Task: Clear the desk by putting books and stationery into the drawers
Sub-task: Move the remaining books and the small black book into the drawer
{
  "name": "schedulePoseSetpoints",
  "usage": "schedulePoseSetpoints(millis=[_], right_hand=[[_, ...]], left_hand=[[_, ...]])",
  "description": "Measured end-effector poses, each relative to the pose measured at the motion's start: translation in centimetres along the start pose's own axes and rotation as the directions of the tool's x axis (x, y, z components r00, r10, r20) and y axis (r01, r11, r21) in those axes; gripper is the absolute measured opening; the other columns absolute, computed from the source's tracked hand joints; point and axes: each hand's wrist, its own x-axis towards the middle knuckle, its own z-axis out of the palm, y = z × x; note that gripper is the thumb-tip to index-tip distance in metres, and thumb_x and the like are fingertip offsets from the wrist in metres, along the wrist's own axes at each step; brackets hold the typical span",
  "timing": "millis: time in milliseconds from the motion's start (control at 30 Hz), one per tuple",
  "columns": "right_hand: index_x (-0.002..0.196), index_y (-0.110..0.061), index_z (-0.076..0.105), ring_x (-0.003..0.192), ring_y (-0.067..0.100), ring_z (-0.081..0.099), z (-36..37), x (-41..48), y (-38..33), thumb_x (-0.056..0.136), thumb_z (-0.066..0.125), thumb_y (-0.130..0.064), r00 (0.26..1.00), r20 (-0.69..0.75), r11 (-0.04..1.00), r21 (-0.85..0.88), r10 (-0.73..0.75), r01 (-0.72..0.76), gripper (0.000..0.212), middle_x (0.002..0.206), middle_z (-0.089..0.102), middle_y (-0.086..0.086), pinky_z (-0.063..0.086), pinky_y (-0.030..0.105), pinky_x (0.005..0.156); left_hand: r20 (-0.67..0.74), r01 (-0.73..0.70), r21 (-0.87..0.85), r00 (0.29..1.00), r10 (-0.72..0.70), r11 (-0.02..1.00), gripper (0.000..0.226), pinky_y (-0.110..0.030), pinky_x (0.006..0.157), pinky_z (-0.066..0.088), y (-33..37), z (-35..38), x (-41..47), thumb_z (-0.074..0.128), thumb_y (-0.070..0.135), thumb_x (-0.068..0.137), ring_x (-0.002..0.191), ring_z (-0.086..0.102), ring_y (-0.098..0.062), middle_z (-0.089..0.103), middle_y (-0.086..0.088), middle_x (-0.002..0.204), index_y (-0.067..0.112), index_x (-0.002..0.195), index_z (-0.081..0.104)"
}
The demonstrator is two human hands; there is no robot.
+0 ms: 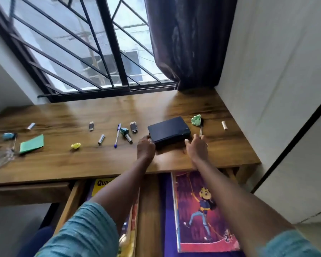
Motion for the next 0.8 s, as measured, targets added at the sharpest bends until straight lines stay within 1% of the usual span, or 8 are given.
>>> schedulePoseSetpoints(millis=[100,200,300,433,533,600,700,800], right_hand=[[0.131,0.0,0.044,0.123,0.033,0.047,1.1,3.1,-0.8,0.093,0.052,-0.042,0.997,0.06,0.998,0.028,0.052,-0.054,0.057,0.135,0.046,0.02,0.041,0.038,0.098],[0.133,0.001,0.04,0.124,0.034,0.049,2.1,5.0,-1.9,0.092,0.05,-0.047,0.971,0.18,0.978,0.108,0.155,-0.176,0.064,0.137,0.048,0.02,0.042,0.038,0.095],[0.133,-0.001,0.039,0.125,0.034,0.049,2.9,5.7,-2.0,0.094,0.052,-0.038,0.952,0.205,0.946,0.186,0.227,-0.266,0.055,0.138,0.048,0.018,0.042,0.037,0.096],[0.132,-0.005,0.035,0.117,0.032,0.052,2.7,5.8,-0.8,0.092,0.054,-0.027,0.934,0.262,0.906,0.283,0.243,-0.315,0.05,0.13,0.051,0.013,0.044,0.038,0.092],[0.099,-0.011,0.048,0.09,0.024,0.051,2.3,5.4,-0.1,0.09,0.057,-0.025,0.922,0.321,0.798,0.487,0.216,-0.356,0.019,0.103,0.051,0.011,0.04,0.033,0.069],[0.081,-0.016,0.049,0.081,0.022,0.052,1.8,4.8,0.3,0.088,0.061,-0.026,0.9,0.381,0.709,0.574,0.213,-0.41,0.017,0.094,0.055,0.009,0.04,0.029,0.058],[0.075,-0.017,0.054,0.071,0.015,0.052,0.8,3.4,0.8,0.084,0.066,-0.023,0.822,0.511,0.622,0.566,0.249,-0.541,0.016,0.088,0.058,0.004,0.038,0.025,0.054],[0.075,-0.015,0.053,0.07,0.017,0.05,-1.2,1.6,1.1,0.085,0.063,-0.019,0.746,0.627,0.627,0.493,0.224,-0.603,0.015,0.083,0.055,0.005,0.037,0.027,0.054]], left_hand=[[0.095,0.129,-0.022,0.987,-0.126,0.991,0.042,-0.041,0.102,0.04,0.1,0.4,2.2,0.034,0.025,0.101,0.121,0.049,-0.036,0.052,-0.025,0.131,-0.005,0.126,0.051],[0.243,0.232,-0.097,0.949,-0.203,0.968,0.05,-0.046,0.105,0.041,-0.6,1.4,3.4,0.035,0.035,0.1,0.122,0.05,-0.039,0.052,-0.026,0.131,-0.004,0.128,0.049],[0.312,0.276,-0.227,0.929,-0.199,0.934,0.05,-0.048,0.103,0.045,-1.2,2.5,4.1,0.041,0.039,0.097,0.119,0.054,-0.038,0.054,-0.023,0.131,0.003,0.131,0.048],[0.296,0.344,-0.353,0.923,-0.245,0.87,0.049,-0.038,0.103,0.046,-1.3,2.3,3.5,0.041,0.036,0.099,0.126,0.051,-0.033,0.052,-0.017,0.136,0.003,0.134,0.048],[0.285,0.401,-0.419,0.91,-0.301,0.815,0.046,-0.042,0.107,0.043,-2.0,2.0,2.7,0.046,0.037,0.096,0.121,0.054,-0.034,0.055,-0.018,0.132,0.001,0.124,0.053],[0.27,0.438,-0.447,0.897,-0.349,0.78,0.046,-0.044,0.106,0.043,-2.5,1.6,1.9,0.052,0.035,0.093,0.116,0.056,-0.034,0.058,-0.019,0.126,-0.001,0.123,0.051],[0.286,0.457,-0.518,0.889,-0.357,0.723,0.049,-0.04,0.091,0.05,-2.6,0.5,0.0,0.055,0.028,0.092,0.113,0.055,-0.031,0.056,-0.016,0.126,0.001,0.131,0.043],[0.38,0.471,-0.641,0.881,-0.282,0.606,0.031,-0.027,0.063,0.048,-2.3,-1.0,-2.8,0.052,0.013,0.094,0.088,0.056,-0.022,0.055,-0.014,0.104,0.003,0.123,0.049]])
